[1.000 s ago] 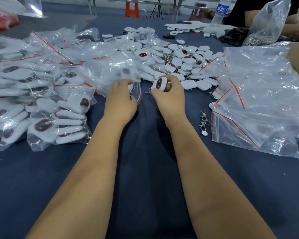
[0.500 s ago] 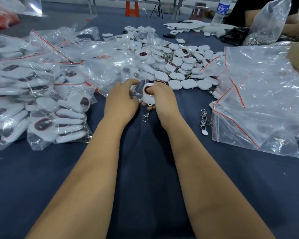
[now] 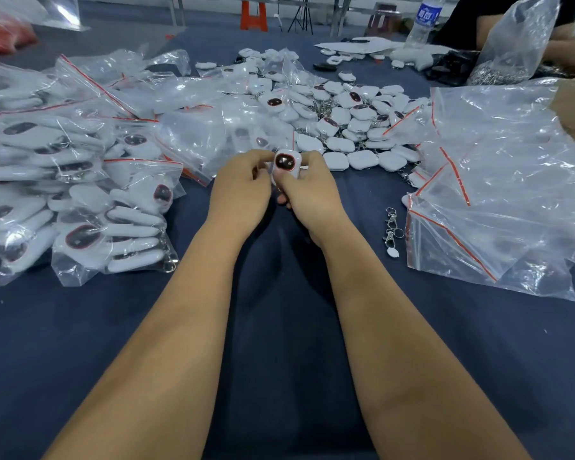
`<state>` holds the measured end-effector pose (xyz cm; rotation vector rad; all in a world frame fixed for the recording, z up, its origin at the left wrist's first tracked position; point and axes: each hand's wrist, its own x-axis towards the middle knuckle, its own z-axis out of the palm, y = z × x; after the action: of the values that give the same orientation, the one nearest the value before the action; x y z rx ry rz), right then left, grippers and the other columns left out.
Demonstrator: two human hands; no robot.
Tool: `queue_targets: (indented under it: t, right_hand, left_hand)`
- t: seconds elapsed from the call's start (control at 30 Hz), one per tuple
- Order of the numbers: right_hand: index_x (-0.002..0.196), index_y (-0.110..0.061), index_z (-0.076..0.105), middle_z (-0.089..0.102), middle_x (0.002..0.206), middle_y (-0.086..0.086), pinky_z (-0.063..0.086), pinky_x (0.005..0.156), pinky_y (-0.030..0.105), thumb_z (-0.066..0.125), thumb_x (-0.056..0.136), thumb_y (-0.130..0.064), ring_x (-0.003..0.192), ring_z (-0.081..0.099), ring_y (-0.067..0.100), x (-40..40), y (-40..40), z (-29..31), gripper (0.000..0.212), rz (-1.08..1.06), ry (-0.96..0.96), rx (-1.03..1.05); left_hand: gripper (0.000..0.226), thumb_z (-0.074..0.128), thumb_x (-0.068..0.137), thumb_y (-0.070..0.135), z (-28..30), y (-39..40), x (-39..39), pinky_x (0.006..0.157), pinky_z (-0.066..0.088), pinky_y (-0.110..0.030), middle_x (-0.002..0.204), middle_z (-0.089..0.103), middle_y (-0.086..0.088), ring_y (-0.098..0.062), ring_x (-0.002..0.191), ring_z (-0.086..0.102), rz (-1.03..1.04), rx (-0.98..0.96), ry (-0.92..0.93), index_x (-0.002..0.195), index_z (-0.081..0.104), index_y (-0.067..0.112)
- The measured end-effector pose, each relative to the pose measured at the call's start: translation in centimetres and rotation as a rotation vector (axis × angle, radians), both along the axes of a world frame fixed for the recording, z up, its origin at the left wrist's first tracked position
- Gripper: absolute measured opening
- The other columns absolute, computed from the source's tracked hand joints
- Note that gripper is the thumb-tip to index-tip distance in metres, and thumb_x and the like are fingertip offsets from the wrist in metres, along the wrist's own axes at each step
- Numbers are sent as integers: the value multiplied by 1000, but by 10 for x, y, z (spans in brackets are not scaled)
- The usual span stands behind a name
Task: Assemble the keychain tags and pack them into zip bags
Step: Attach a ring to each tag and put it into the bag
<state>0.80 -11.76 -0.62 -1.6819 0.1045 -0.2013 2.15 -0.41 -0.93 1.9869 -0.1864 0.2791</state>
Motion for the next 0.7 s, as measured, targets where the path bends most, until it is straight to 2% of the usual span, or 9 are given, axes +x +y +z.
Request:
queue_targets:
  t: [0.17, 0.27, 0.37, 0.47, 0.57, 0.7]
  right_hand:
    - [99, -17, 61, 68, 82, 7, 47, 58, 21, 64, 92, -12, 59, 57, 9, 4, 1, -3, 9, 20, -26, -11]
    - [104, -15, 64, 70, 84, 4, 51, 63, 27, 63, 90, -12, 60, 58, 8, 7, 3, -4, 14, 15, 8, -74]
    - [107, -13, 62, 72, 90, 9, 49, 60, 24, 65, 88, -12, 59, 59, 8, 9, 5, -3, 19, -18, 48, -34]
    - [106, -9, 62, 71, 85, 10, 48, 56, 21, 63, 88, -8, 58, 58, 9, 8, 5, -1, 17, -21, 52, 5]
    - [108, -5, 64, 70, 83, 9, 48, 55, 21, 57, 91, -5, 62, 59, 11, 5, 5, 0, 19, 14, 33, 30]
    - [108, -9, 60, 67, 74, 3, 49, 54, 19, 53, 91, 1, 53, 56, 6, -1, 2, 2, 21, 29, 6, 73]
  left_hand:
    - [30, 46, 95, 16, 1, -2, 1, 80, 48, -26, 101, 69, 3, -11, 88, 61, 5, -118, 84, 114, 69, 20]
    - [26, 49, 97, 25, 3, -2, 3, 83, 49, -28, 100, 68, 4, -10, 86, 60, 21, -189, 129, 114, 69, 19]
    - [27, 50, 96, 22, 0, -2, 2, 87, 52, -32, 104, 70, 2, -12, 90, 63, 16, -157, 128, 116, 68, 21]
    - [27, 50, 95, 19, 0, -2, 1, 91, 52, -37, 101, 68, 5, -14, 91, 62, 35, -145, 120, 115, 67, 23]
    - [26, 51, 95, 18, 1, -1, -1, 85, 50, -34, 92, 66, 6, -11, 82, 58, 24, -178, 113, 112, 69, 23]
    - [19, 54, 96, 23, 1, 2, -3, 64, 43, -14, 78, 63, 13, 2, 66, 54, 7, -239, 115, 103, 72, 21]
